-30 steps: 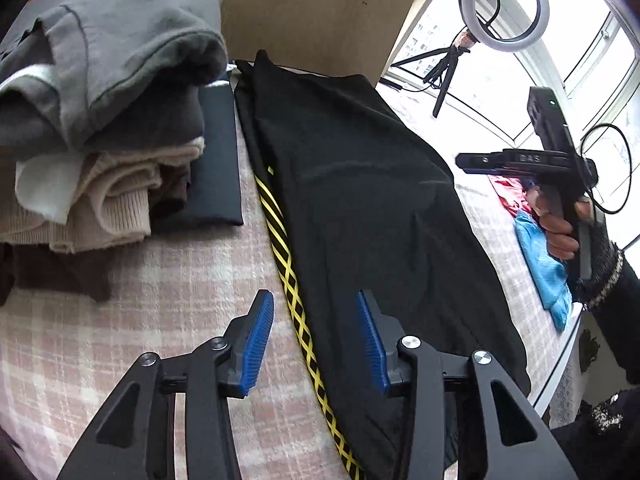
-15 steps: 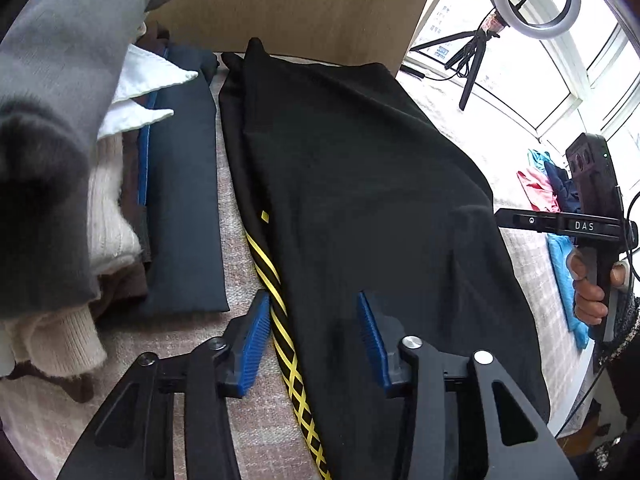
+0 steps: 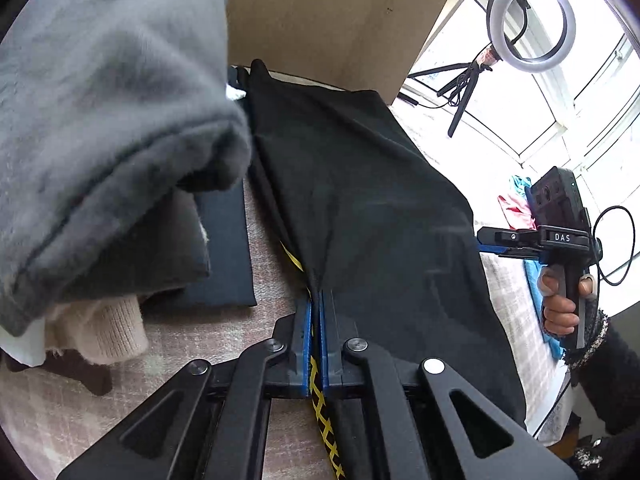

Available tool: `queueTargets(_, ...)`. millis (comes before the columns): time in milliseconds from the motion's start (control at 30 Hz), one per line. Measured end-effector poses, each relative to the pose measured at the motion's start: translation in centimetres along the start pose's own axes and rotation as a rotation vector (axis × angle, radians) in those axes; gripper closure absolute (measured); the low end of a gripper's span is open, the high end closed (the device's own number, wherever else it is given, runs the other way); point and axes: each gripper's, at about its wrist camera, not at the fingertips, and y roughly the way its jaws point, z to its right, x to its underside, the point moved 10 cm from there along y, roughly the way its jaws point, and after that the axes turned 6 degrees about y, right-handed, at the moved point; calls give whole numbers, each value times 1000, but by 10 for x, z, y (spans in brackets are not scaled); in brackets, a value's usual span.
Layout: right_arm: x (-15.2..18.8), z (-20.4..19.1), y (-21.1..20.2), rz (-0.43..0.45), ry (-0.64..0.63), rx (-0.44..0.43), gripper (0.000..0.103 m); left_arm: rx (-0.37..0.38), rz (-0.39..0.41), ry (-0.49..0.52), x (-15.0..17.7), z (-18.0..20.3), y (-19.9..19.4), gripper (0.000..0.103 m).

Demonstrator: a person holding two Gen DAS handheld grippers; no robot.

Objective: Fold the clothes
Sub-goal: 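Grasp the folded shorts with the left gripper while the right gripper grasps the waistband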

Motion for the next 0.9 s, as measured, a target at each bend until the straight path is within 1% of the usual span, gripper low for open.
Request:
queueTargets(33, 1, -4, 3, -1, -22, 12, 57, -1, -3, -2, 2, 0, 2, 101)
queueTargets(67, 4, -6, 8, -18, -42, 26, 71, 5, 0, -6, 1, 1, 1, 101)
queueTargets(133, 10, -7, 16, -48, -52, 43, 94, 21, 9, -14, 1, 5, -3, 101)
queueTargets(233, 8, -14, 7, -11, -34, 8, 96, 47, 37, -18, -3, 10, -16, 101)
queueTargets(300, 8, -25, -12, 27, -14, -60, 96, 73, 75, -22, -10, 14, -31, 101)
queueTargets(367, 8, -40, -37, 63, -19, -116, 96, 93, 129, -23, -17, 23, -54, 101)
queueTargets(467, 6, -70, -77, 123, -63, -180, 97, 130, 223, -20, -29, 42, -102, 101)
queueTargets(533, 4, -93, -110, 170, -92, -243, 97, 133, 298, -2, -37, 56, -140, 101)
queueTargets(667, 5, -138, -169, 247, -175, -338, 97, 119, 449, 47, -48, 86, -217, 101)
queueTargets(733, 10, -152, -175, 245, -249, -270, 97, 90, 494, 82, -55, 100, -244, 100)
queueTargets(767, 12, -159, -178, 243, -284, -238, 97, 65, 499, 86, -59, 108, -244, 101)
queueTargets(800, 14, -163, -181, 231, -297, -230, 97, 45, 506, 86, -58, 111, -249, 101)
queueTargets(900, 23, -178, -205, 237, -335, -275, 97, 3, 539, 76, -56, 114, -266, 101)
